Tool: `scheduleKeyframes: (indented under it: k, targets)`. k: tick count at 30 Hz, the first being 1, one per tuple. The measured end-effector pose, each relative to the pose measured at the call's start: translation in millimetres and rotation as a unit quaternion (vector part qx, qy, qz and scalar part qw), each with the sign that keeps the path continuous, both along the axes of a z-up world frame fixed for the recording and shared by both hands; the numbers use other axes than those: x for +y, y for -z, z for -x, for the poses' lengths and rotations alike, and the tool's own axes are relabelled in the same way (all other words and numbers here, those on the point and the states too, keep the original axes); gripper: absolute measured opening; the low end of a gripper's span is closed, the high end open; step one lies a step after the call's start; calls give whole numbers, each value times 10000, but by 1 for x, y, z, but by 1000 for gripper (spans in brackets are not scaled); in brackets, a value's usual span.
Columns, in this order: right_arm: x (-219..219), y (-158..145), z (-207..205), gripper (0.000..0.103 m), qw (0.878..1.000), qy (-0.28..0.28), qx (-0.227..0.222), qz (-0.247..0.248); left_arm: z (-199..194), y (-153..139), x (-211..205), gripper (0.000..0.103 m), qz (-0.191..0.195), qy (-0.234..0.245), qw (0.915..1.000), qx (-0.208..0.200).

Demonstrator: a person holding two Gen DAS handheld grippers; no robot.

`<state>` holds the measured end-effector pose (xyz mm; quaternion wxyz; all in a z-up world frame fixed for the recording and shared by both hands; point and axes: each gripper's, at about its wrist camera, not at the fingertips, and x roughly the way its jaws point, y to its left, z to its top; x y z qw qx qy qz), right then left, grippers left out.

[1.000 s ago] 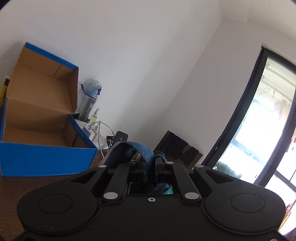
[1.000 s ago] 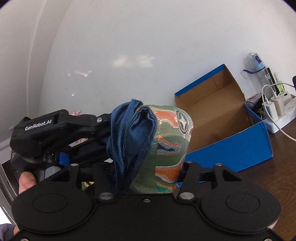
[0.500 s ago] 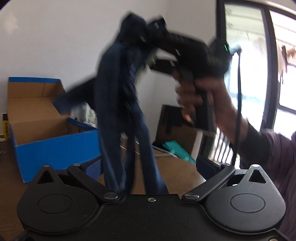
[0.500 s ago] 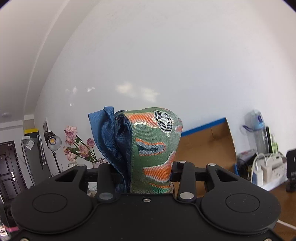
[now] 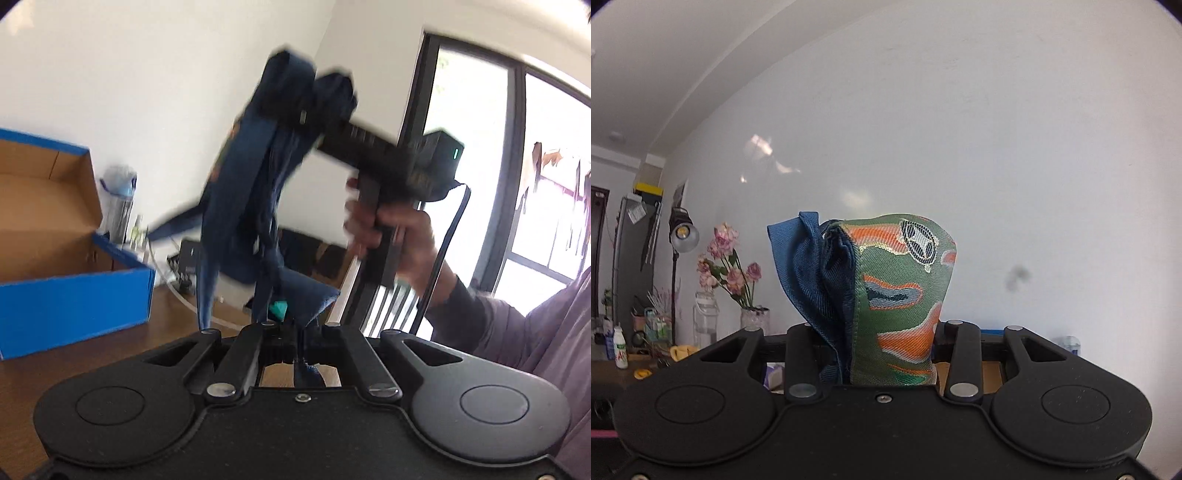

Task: Fold shopping bag

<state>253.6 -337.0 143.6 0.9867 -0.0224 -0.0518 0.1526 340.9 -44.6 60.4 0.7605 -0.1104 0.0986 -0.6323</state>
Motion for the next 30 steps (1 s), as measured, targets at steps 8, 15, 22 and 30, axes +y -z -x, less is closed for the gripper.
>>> scheduleKeyframes:
  k: [8,15,22,30]
  targets:
    - [5,39,3,42,9955,-383,713,-489,-28,-56,-32,3,1080,-527,9927,74]
    - [11,72,-5,43,9763,-971,1424,-1307,-40,-53,-55,3,737,-628,9936,581]
    - [-6,141,-11,47,9264,-1336,2160,-2779,-57,-15,-72,4,397,-394,9869,1514]
    - [-23,168,-8,66,8836,-1694,2163,-3790,-85,0,-62,4,578,-454,9768,2010]
